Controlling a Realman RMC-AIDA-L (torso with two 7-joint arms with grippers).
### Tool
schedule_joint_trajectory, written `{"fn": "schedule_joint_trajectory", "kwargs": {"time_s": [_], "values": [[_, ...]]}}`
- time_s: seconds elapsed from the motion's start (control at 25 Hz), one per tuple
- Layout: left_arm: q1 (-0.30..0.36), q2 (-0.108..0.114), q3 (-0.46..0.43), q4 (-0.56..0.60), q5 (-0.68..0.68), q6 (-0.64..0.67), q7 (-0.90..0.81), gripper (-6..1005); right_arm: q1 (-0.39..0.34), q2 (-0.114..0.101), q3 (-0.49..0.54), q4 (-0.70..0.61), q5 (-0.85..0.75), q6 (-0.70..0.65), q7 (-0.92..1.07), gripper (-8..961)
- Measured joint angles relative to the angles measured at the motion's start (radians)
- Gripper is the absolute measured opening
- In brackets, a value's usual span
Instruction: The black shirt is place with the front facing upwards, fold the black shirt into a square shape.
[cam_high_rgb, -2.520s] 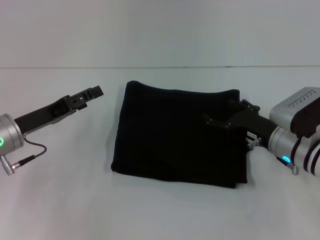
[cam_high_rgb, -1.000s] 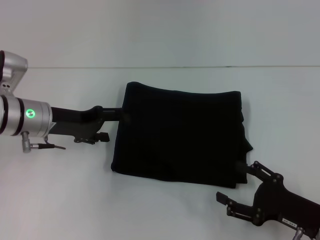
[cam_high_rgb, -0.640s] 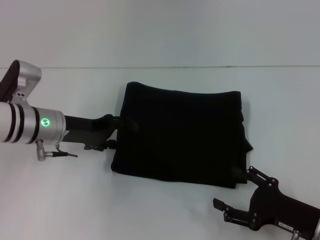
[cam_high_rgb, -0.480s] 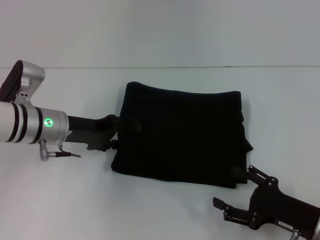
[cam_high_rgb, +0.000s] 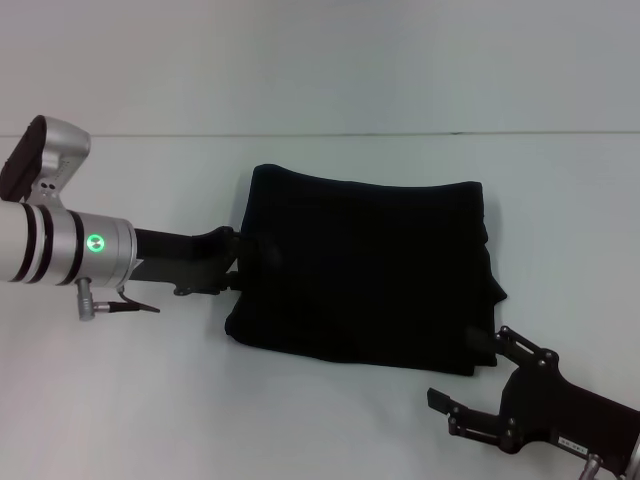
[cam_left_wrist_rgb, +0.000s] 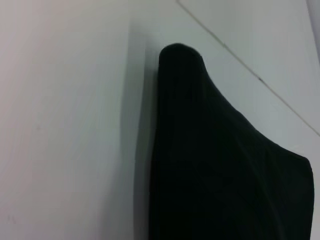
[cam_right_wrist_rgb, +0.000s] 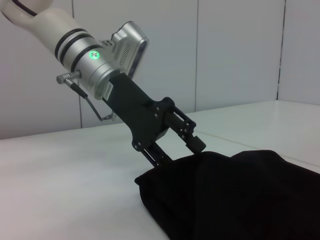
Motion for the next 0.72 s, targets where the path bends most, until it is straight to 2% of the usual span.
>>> {"fn": "schedule_joint_trajectory", "kwargs": {"time_s": [0.08, 0.52, 0.6, 0.72], "values": [[0.002, 0.0, -0.002, 0.0, -0.001, -0.004, -0.001, 716, 0.001, 0.0, 0.0, -0.002, 0.0, 0.0, 0.006, 949], [-0.003, -0.004, 0.025, -0.004, 0.005, -0.008, 0.008, 475, 0.004, 0.0, 0.002, -0.007, 0.003, -0.003, 0.008, 950], [-0.003, -0.006, 0.026, -0.003, 0.005, -0.008, 0.01, 245, 0.004, 0.0, 0.002, -0.007, 0.004, -0.003, 0.008, 950], [-0.002, -0.009, 0.026, -0.002, 0.005, -0.008, 0.014, 141, 0.004, 0.0, 0.002, -0.008, 0.004, -0.002, 0.008, 950]]}}
